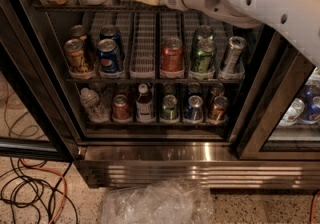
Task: Pick water bottle from top shelf of fridge
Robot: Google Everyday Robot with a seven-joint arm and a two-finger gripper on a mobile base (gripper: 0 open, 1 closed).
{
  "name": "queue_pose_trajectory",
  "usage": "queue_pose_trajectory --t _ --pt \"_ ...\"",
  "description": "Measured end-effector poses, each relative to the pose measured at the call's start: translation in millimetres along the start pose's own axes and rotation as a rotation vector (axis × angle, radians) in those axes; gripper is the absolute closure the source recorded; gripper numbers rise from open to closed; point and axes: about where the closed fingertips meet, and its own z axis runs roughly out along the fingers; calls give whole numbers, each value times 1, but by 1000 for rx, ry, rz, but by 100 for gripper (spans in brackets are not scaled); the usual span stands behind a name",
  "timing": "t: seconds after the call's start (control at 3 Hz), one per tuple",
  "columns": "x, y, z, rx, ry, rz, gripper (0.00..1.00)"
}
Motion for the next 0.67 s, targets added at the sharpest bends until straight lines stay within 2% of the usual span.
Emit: queue_pose_trajectory --t 0.67 --pt "0 -2 -1 -12 2 -3 12"
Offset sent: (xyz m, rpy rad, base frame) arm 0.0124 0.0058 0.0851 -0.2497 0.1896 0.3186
